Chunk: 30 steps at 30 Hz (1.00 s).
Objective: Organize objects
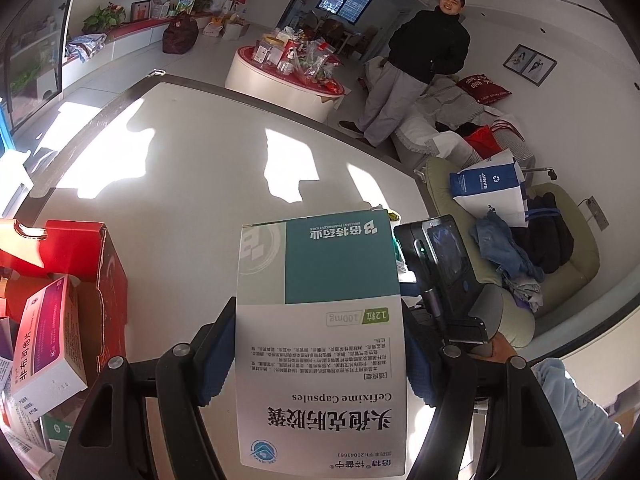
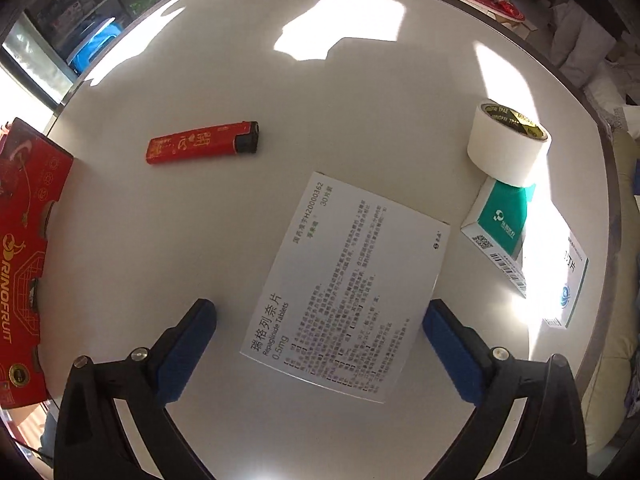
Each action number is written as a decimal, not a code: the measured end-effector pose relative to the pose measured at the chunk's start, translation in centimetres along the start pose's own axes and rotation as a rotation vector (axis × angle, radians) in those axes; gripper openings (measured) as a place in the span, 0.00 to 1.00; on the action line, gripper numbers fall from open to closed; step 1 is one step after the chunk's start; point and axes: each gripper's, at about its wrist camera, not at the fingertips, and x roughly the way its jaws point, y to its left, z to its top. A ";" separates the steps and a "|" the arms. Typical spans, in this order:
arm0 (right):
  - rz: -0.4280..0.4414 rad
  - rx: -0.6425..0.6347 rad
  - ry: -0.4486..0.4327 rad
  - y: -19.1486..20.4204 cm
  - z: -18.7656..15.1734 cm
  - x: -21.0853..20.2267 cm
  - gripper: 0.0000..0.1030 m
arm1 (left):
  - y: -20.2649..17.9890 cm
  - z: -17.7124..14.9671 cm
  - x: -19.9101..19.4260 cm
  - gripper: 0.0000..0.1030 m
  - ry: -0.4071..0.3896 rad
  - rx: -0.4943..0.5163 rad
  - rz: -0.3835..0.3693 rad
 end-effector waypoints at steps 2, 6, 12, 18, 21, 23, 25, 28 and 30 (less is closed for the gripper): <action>-0.012 0.050 0.013 -0.4 0.4 0.0 1.00 | -0.2 0.1 -0.6 0.74 -0.012 0.011 0.004; -0.070 0.094 0.033 -0.2 0.5 -0.2 0.96 | -0.4 0.2 -1.3 0.74 -0.020 0.021 -0.006; 0.017 0.212 -0.040 -1.9 -1.6 -2.6 0.70 | -0.9 -0.5 -2.7 0.74 -0.033 0.043 -0.016; 0.369 0.435 -0.199 -4.1 -9.0 -7.3 0.70 | -1.5 -1.9 -4.7 0.74 -0.050 0.059 -0.024; 0.586 0.553 -0.286 -2.7 -14.4 -9.3 0.70 | -2.5 -3.1 -5.9 0.74 -0.068 0.098 -0.010; 0.718 0.631 -0.348 -2.1 -17.8 -9.8 0.71 | -3.3 -4.1 -6.7 0.74 -0.084 0.135 0.012; 0.835 0.709 -0.407 -2.1 -21.7 -10.0 0.71 | -4.1 -5.3 -7.3 0.74 -0.099 0.175 0.044; 0.946 0.813 -0.434 -1.9 -26.3 -9.2 0.71 | -5.1 -7.3 -7.7 0.74 -0.104 0.231 0.097; 0.993 0.852 -0.448 -0.8 -28.3 -8.3 0.71 | -5.5 -8.6 -8.1 0.74 -0.102 0.256 0.119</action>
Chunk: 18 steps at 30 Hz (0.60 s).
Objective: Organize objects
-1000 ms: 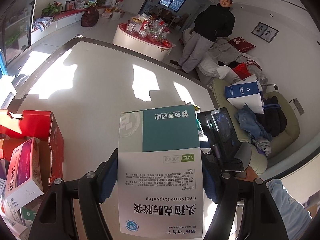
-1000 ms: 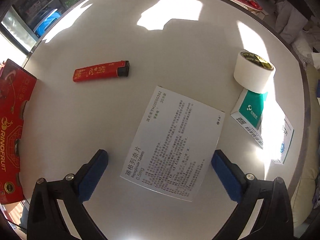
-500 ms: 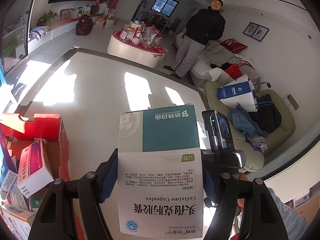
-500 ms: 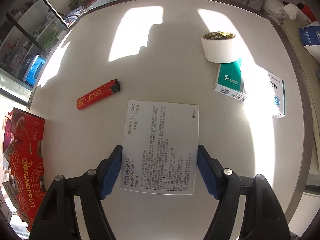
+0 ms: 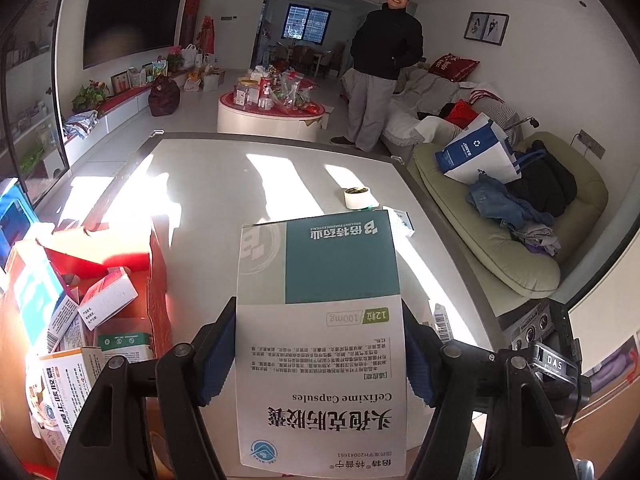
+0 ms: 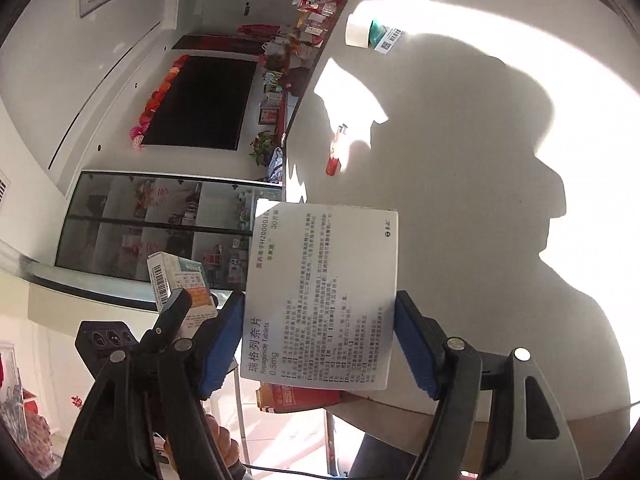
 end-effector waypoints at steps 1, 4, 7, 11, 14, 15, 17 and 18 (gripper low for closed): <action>0.009 0.008 -0.004 -0.4 -0.8 -0.4 0.71 | -0.3 -0.5 -0.3 0.74 0.000 0.014 0.011; 0.030 0.024 -0.009 -1.2 -2.4 -1.2 0.71 | -0.8 -1.4 -1.2 0.74 -0.010 0.043 0.042; 0.044 0.015 -0.009 -0.7 -3.0 -0.3 0.71 | -1.2 -1.6 -2.1 0.74 -0.030 0.062 0.068; 0.064 -0.015 -0.016 0.8 -3.1 -0.2 0.71 | -1.4 -1.9 -2.9 0.74 -0.051 0.085 0.094; 0.080 -0.032 -0.013 1.1 -3.5 -0.2 0.71 | -1.5 -2.2 -3.6 0.74 -0.067 0.100 0.114; 0.083 -0.035 -0.010 1.2 -3.6 0.1 0.71 | -1.4 -2.4 -3.7 0.74 -0.070 0.104 0.122; 0.087 -0.036 0.000 1.2 -3.9 0.4 0.71 | -1.1 -2.5 -3.9 0.74 -0.076 0.109 0.135; 0.089 -0.032 0.005 1.1 -4.0 0.7 0.71 | -1.0 -2.5 -3.9 0.74 -0.078 0.110 0.142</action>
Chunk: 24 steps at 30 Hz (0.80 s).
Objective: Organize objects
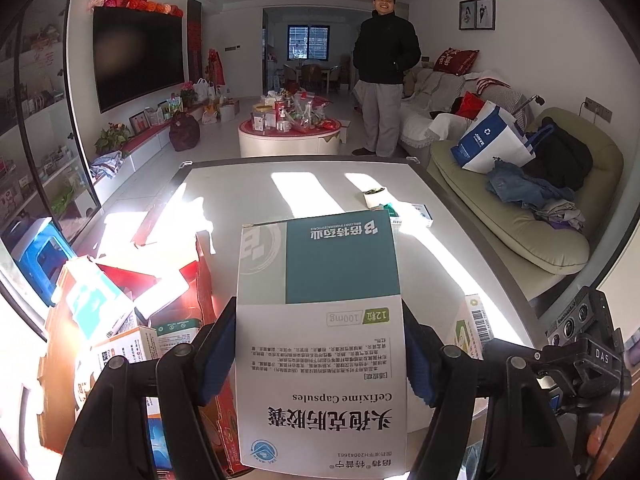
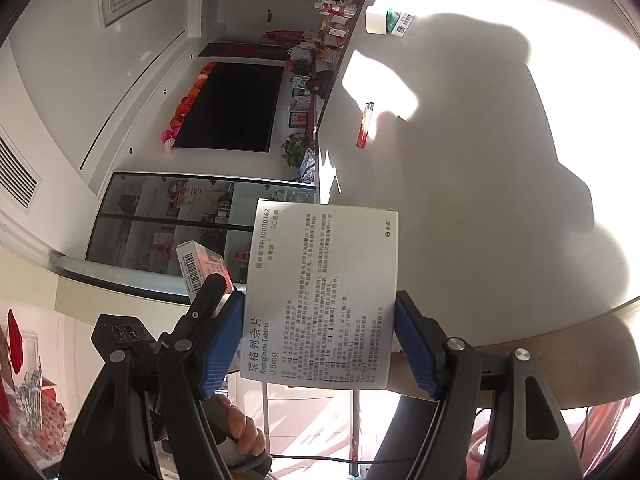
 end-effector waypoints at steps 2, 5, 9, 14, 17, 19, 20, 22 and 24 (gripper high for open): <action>0.008 0.010 0.010 -0.4 -0.1 0.5 0.71 | 0.2 -0.1 -0.1 0.74 -0.001 0.001 0.011; 0.010 0.015 0.021 -0.7 -0.2 1.0 0.71 | 0.7 -0.2 -0.1 0.74 -0.001 0.000 0.029; 0.013 0.018 0.023 -0.8 -0.4 1.0 0.71 | 1.0 -0.4 0.1 0.74 0.000 0.004 0.046; 0.010 0.018 0.019 -0.8 -0.7 0.9 0.71 | 0.9 -0.8 0.1 0.74 0.002 0.011 0.054; 0.009 0.018 0.016 -0.9 -0.8 0.9 0.71 | 0.9 -0.8 0.1 0.74 0.001 0.012 0.056; 0.012 0.020 0.016 -1.0 -1.0 0.9 0.71 | 0.9 -0.9 0.1 0.74 0.000 0.013 0.058; 0.011 0.020 0.016 -1.0 -1.0 0.9 0.71 | 0.9 -0.9 0.1 0.74 0.000 0.013 0.060; 0.014 0.024 0.015 -1.2 -1.0 1.0 0.71 | 1.0 -0.9 0.1 0.74 0.000 0.014 0.061; 0.015 0.026 0.015 -1.3 -1.0 1.1 0.71 | 1.0 -0.9 0.1 0.74 0.001 0.015 0.063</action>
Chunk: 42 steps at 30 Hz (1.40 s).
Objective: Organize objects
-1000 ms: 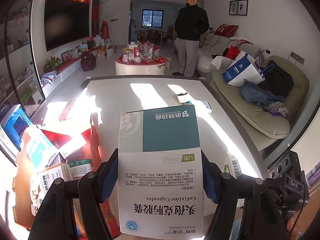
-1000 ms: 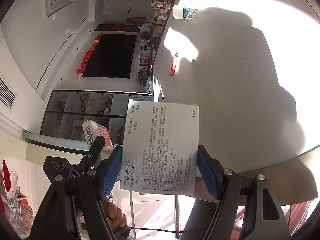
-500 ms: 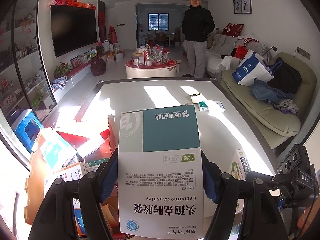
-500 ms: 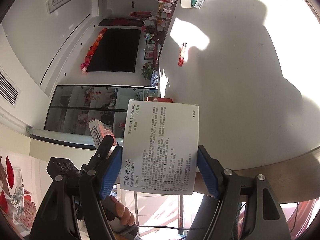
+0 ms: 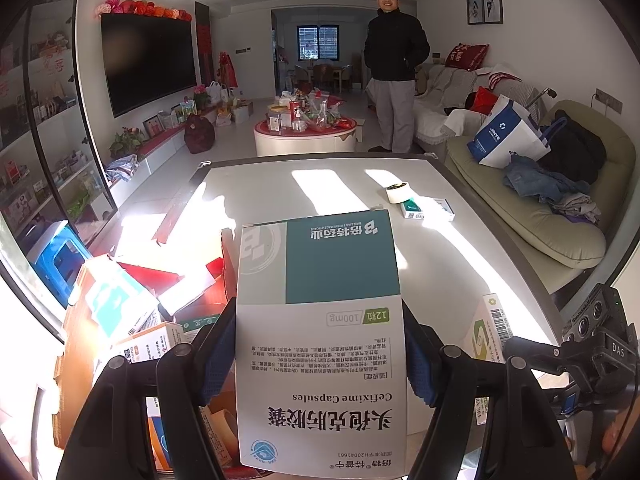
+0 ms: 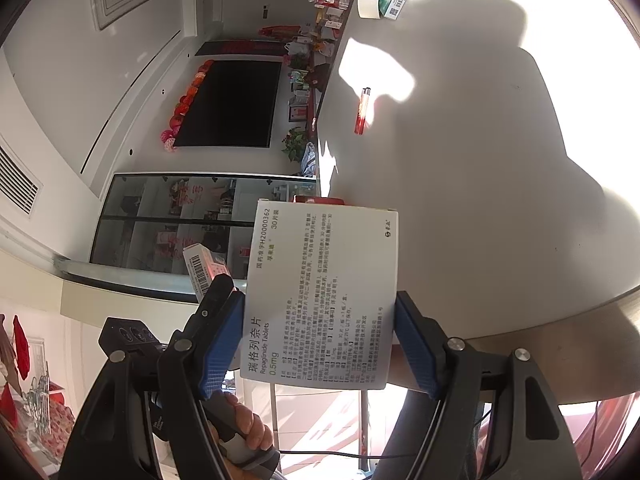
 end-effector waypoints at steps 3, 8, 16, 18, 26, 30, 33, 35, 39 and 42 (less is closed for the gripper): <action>0.002 0.004 -0.001 -0.2 0.1 0.1 0.71 | 0.0 0.0 0.0 0.74 0.001 0.002 0.003; 0.002 0.005 -0.001 -0.2 0.1 0.2 0.71 | 0.2 0.0 0.1 0.74 0.002 0.002 0.007; 0.006 0.007 0.000 -0.5 0.4 0.3 0.71 | 0.4 -0.1 0.1 0.74 0.004 0.000 0.011; 0.006 0.007 0.000 -0.5 0.4 0.3 0.71 | 0.5 -0.1 0.1 0.74 0.004 0.000 0.012; -0.148 -0.087 -0.032 1.1 0.6 0.3 0.71 | 0.7 -0.1 0.1 0.74 0.003 -0.004 0.010; -0.374 -0.271 -0.100 4.3 1.0 0.5 0.71 | 1.4 -0.3 0.0 0.74 -0.003 -0.017 0.014; -0.572 -0.431 -0.157 6.8 0.8 1.2 0.71 | 1.9 -0.3 0.0 0.74 -0.004 -0.023 0.021; -0.665 -0.508 -0.182 7.9 0.7 1.8 0.71 | 2.2 -0.3 0.1 0.74 -0.003 -0.026 0.028; -0.777 -0.629 -0.215 9.2 0.4 2.7 0.71 | 2.7 -0.3 0.0 0.74 -0.005 -0.037 0.031; -0.825 -0.707 -0.234 10.2 0.0 3.0 0.71 | 2.8 -0.2 -0.1 0.74 -0.009 -0.034 0.036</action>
